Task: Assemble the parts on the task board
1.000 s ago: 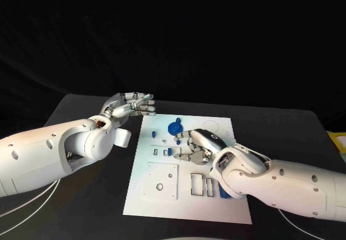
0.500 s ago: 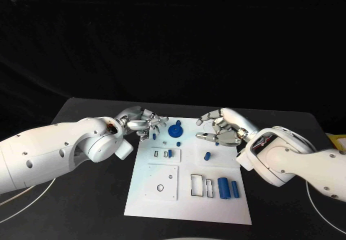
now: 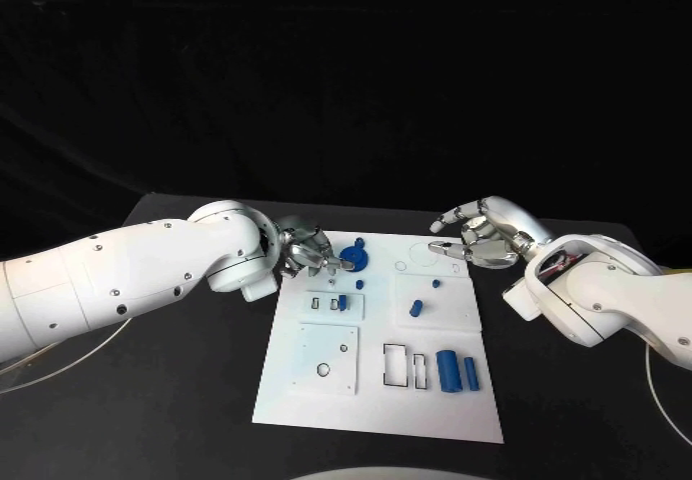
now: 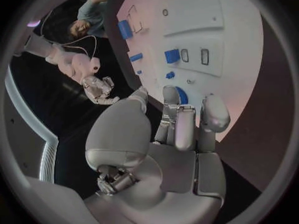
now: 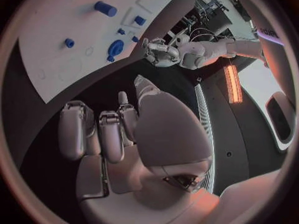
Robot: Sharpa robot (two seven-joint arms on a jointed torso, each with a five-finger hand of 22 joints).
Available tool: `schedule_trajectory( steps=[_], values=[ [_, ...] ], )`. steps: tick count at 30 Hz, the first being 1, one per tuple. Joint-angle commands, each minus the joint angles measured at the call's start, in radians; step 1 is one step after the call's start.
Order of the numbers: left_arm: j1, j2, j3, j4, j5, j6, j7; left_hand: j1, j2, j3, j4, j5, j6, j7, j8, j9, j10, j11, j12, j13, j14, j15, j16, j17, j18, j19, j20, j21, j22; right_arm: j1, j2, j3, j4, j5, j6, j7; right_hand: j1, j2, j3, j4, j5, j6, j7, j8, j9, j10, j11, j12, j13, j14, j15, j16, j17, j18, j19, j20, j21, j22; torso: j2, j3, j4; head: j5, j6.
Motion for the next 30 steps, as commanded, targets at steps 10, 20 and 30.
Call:
schedule_trajectory(
  steps=[10,20,30],
  values=[
    [0.036,0.080,-0.017,-0.041,-0.113,0.184,-0.100,-0.005,0.035,-0.019,-0.001,0.007,-0.005,-0.014,0.045,0.045,0.023,-0.008,0.079,0.080,0.060,-0.012,0.037,0.065,-0.017,0.037,-0.005,0.032,0.061,0.002,-0.004,0.000,-0.014,0.027,0.027,-0.034,-0.008,-0.002,0.002,0.000,0.021,-0.009,-0.003,0.002,-0.002,-0.008,0.001,-0.004,0.022,0.089,0.001,-0.004,0.189,0.015,-0.008,-0.001,-0.004,0.117,0.001,-0.0002,0.0008,-0.008,-0.013],
    [0.044,0.107,-0.028,-0.055,-0.123,0.235,-0.109,-0.019,0.047,-0.031,-0.001,0.005,-0.015,-0.015,0.058,0.065,0.031,-0.009,0.109,0.112,0.066,-0.013,0.054,0.091,-0.025,0.063,-0.007,0.053,0.104,0.002,-0.003,0.000,-0.026,0.024,0.037,-0.044,-0.011,-0.004,0.001,0.001,0.027,-0.009,-0.003,0.003,-0.002,-0.001,0.001,0.002,0.029,0.089,0.001,-0.004,0.189,0.015,-0.008,-0.001,-0.004,0.117,0.001,0.0008,0.0002,-0.006,-0.022],
    [0.044,0.121,-0.044,-0.064,-0.125,0.262,-0.114,-0.024,0.056,-0.038,-0.001,0.005,-0.023,-0.014,0.062,0.075,0.036,-0.009,0.128,0.133,0.067,-0.013,0.060,0.099,-0.029,0.074,-0.007,0.062,0.122,0.001,0.002,-0.001,-0.033,0.021,0.035,-0.044,-0.012,-0.004,0.001,0.001,0.028,-0.009,-0.003,0.004,-0.002,0.000,0.001,0.004,0.031,0.089,0.001,-0.004,0.189,0.014,-0.007,-0.001,-0.003,0.118,0.001,-0.0009,0.0006,-0.001,-0.024]
  ],
)
